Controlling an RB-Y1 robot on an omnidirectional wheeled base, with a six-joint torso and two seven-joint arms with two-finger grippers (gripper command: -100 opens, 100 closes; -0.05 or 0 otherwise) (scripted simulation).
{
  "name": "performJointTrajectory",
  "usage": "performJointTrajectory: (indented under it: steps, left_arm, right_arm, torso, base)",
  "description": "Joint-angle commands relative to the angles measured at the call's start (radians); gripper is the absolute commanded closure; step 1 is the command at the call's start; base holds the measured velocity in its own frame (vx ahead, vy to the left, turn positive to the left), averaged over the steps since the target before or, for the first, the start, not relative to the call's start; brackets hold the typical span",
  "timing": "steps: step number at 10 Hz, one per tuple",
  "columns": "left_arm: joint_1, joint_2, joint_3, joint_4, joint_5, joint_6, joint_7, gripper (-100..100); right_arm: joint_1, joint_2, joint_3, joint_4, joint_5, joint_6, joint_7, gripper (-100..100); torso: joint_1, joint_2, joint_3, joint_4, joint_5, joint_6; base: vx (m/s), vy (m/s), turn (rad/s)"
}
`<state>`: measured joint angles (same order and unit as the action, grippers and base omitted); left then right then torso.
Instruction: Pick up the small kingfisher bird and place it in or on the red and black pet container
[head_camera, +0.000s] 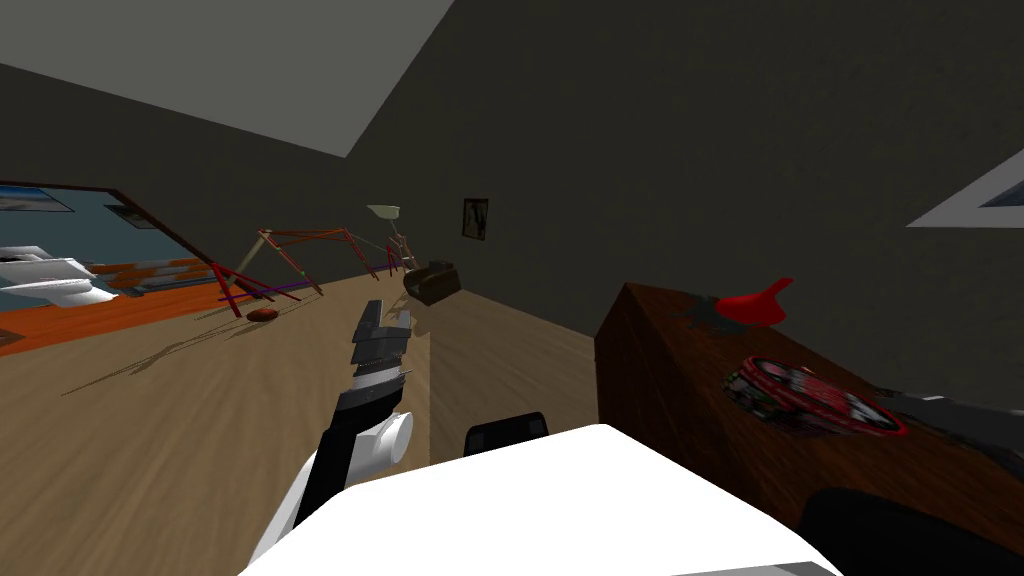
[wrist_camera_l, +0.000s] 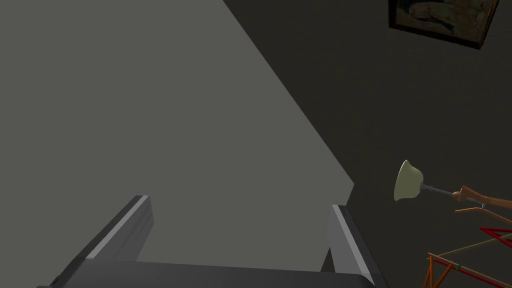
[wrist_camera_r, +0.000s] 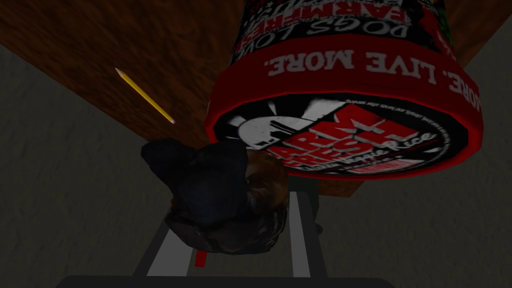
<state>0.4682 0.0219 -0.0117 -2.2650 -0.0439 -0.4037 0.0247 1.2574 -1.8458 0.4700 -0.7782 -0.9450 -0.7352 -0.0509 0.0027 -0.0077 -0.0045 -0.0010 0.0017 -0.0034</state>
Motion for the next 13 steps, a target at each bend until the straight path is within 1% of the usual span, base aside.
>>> performJointTrajectory:
  steps: [1, 2, 3, 6, 7, 11, 12, 13]
  left_arm:
    - [0.0, 0.0, 0.0, 0.0, 0.0, 0.0, 0.0, 0]
    - [0.0, 0.0, 0.0, 0.0, 0.0, 0.0, 0.0, 0]
    - [0.0, 0.0, 0.0, 0.0, 0.0, 0.0, 0.0, 0]
    - [0.0, 0.0, 0.0, 0.0, 0.0, 0.0, 0.0, 0]
    - [0.0, 0.0, 0.0, 0.0, 0.0, 0.0, 0.0, 0]
    - [0.0, 0.0, 0.0, 0.0, 0.0, 0.0, 0.0, 0]
    - [0.0, 0.0, 0.0, 0.0, 0.0, 0.0, 0.0, 0]
    - [0.0, 0.0, 0.0, 0.0, 0.0, 0.0, 0.0, 0]
  right_arm:
    - [0.018, -0.001, 0.014, 0.02, 0.0, -0.048, -0.019, 100]
    - [0.036, -0.003, 0.024, 0.034, -0.005, -0.073, -0.034, 100]
    - [0.036, -0.003, 0.024, 0.034, -0.005, -0.083, -0.034, 100]
    - [0.081, -0.008, 0.052, 0.074, -0.019, -0.171, -0.072, 100]
    - [0.081, -0.008, 0.052, 0.074, -0.019, -0.174, -0.072, 100]
    - [0.121, -0.007, 0.078, 0.116, -0.033, -0.259, -0.111, 100]
    - [0.108, -0.004, 0.073, 0.114, -0.02, -0.243, -0.107, 100]
    - [0.109, -0.004, 0.074, 0.116, -0.02, -0.248, -0.11, -100]
  torso:
    - [0.0, 0.0, 0.0, 0.0, 0.0, 0.0]
    - [0.0, 0.0, 0.0, 0.0, 0.0, 0.001]
    - [0.0, -0.001, 0.0, 0.0, 0.001, 0.002]
    - [0.001, 0.001, 0.001, 0.0, 0.001, 0.002]
    - [0.002, -0.001, 0.0, 0.0, 0.001, 0.002]
    - [0.001, 0.004, 0.003, 0.001, 0.001, 0.002]
    - [0.001, 0.004, 0.003, 0.001, 0.001, 0.002]
    - [0.002, 0.006, 0.004, 0.001, 0.001, 0.001]
  base:
    - [0.117, -0.016, -0.051]
    - [0.166, -0.03, -0.086]
    - [0.125, -0.018, -0.049]
    - [0.136, -0.005, -0.075]
    - [0.107, -0.008, -0.027]
    - [0.082, -0.011, -0.057]
    - [0.042, -0.004, -0.02]
    - [0.006, 0.0, 0.004]
